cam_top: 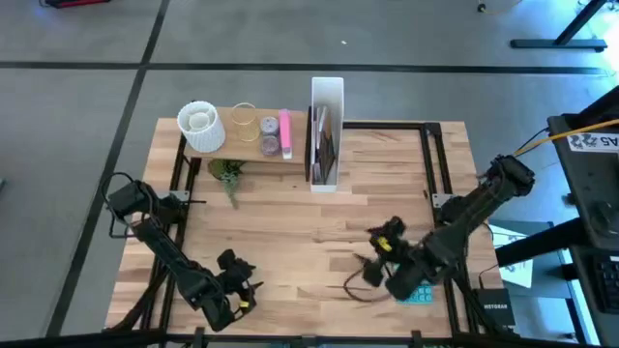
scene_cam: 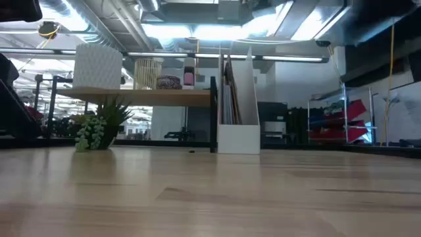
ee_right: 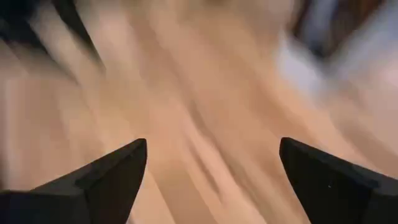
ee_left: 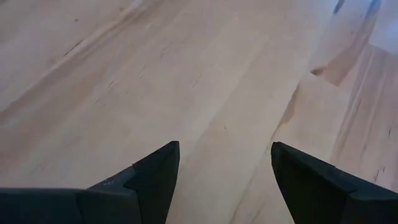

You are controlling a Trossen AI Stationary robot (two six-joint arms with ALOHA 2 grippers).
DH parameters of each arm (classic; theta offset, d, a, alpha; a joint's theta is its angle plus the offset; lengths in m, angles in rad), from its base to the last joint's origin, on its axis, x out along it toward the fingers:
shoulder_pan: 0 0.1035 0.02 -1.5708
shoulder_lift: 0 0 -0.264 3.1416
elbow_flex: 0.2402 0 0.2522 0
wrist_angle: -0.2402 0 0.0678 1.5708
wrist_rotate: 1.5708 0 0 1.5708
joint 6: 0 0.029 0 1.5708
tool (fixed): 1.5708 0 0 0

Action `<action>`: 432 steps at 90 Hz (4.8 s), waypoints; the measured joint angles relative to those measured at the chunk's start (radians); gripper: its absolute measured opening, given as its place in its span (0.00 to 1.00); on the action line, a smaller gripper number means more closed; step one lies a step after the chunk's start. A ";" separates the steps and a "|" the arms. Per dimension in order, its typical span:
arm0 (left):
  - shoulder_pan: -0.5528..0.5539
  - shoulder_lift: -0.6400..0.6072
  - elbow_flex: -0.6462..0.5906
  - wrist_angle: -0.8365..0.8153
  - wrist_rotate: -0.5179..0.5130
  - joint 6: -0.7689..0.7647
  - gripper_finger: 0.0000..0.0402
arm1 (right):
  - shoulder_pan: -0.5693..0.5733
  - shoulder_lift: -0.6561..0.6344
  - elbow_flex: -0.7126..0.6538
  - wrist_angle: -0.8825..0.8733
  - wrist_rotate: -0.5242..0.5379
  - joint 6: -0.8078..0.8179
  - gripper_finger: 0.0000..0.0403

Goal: Stock shelves
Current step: Remove the pink stapler from the shelf

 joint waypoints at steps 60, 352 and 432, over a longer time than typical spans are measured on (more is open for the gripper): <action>0.616 -0.187 0.579 -0.156 -0.114 0.941 0.59 | 0.011 0.625 0.004 0.946 0.192 -0.187 0.87; -0.381 -0.085 0.608 -0.850 0.280 0.127 0.27 | 0.008 0.661 0.005 1.081 0.141 -0.232 0.87; -0.479 0.021 0.360 -0.526 0.248 0.050 0.33 | -0.057 0.661 0.100 1.120 -0.019 -0.288 0.87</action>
